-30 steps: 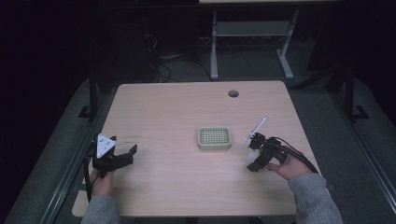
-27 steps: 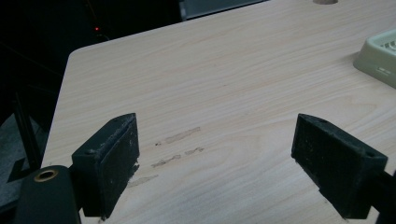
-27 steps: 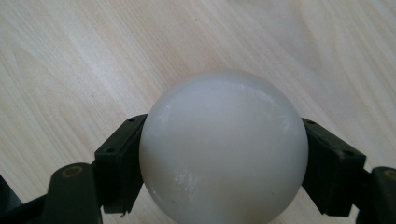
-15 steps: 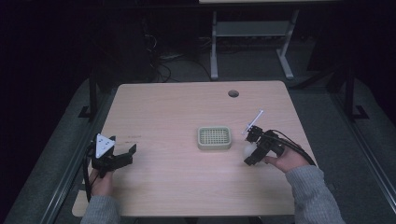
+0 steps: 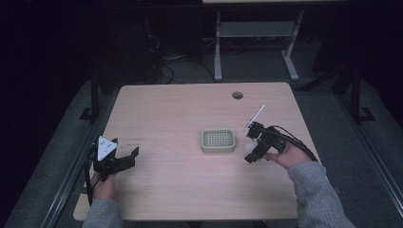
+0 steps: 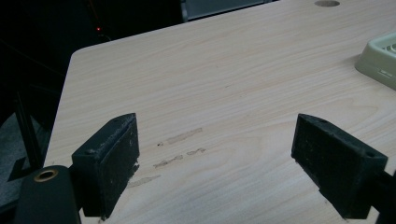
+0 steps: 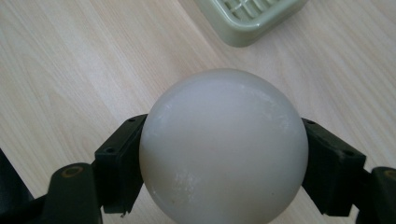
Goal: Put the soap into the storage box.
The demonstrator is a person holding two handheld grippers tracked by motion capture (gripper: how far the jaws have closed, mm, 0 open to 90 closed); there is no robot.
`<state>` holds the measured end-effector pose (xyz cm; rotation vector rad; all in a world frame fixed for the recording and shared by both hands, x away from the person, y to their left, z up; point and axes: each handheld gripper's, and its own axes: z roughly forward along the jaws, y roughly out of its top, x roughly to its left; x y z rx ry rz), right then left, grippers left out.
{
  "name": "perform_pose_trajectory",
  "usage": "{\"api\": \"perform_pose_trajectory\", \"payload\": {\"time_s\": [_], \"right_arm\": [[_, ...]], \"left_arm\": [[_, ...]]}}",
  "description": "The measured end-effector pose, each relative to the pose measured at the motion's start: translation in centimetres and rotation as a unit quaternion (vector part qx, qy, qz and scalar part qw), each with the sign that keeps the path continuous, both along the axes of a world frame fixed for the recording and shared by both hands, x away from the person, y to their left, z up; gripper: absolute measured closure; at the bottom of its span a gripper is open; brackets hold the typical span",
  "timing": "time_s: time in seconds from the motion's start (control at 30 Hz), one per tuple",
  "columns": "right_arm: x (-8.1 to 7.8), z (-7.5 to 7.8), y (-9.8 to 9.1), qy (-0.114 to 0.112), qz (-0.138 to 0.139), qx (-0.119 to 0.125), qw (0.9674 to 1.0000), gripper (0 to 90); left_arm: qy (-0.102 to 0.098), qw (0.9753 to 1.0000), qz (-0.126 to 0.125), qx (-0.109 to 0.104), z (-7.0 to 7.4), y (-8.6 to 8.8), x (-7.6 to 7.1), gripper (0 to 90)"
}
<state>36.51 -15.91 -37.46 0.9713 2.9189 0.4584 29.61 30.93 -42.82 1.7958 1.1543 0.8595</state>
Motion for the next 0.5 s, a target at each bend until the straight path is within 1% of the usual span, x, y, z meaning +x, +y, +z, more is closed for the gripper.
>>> {"api": "perform_pose_trajectory", "payload": {"time_s": [0.3, 0.37, 0.5], "right_arm": [[0.7, 0.8, 0.8, -0.003, 0.006, -0.002, 1.0000, 23.9], [0.8, 0.9, 0.9, -0.002, 0.007, 0.000, 1.0000, 23.9], [1.1, 1.0, 1.2, 0.001, 0.009, -0.003, 1.0000, 24.0]], "left_arm": [[-0.002, 1.0000, 0.002, -0.001, 0.0, 0.0, 0.0, 14.8], [-0.001, 1.0000, 0.001, -0.003, 0.0, 0.0, 0.0, 14.8], [0.000, 1.0000, 0.002, -0.002, 0.0, 0.0, 0.0, 14.8]]}}
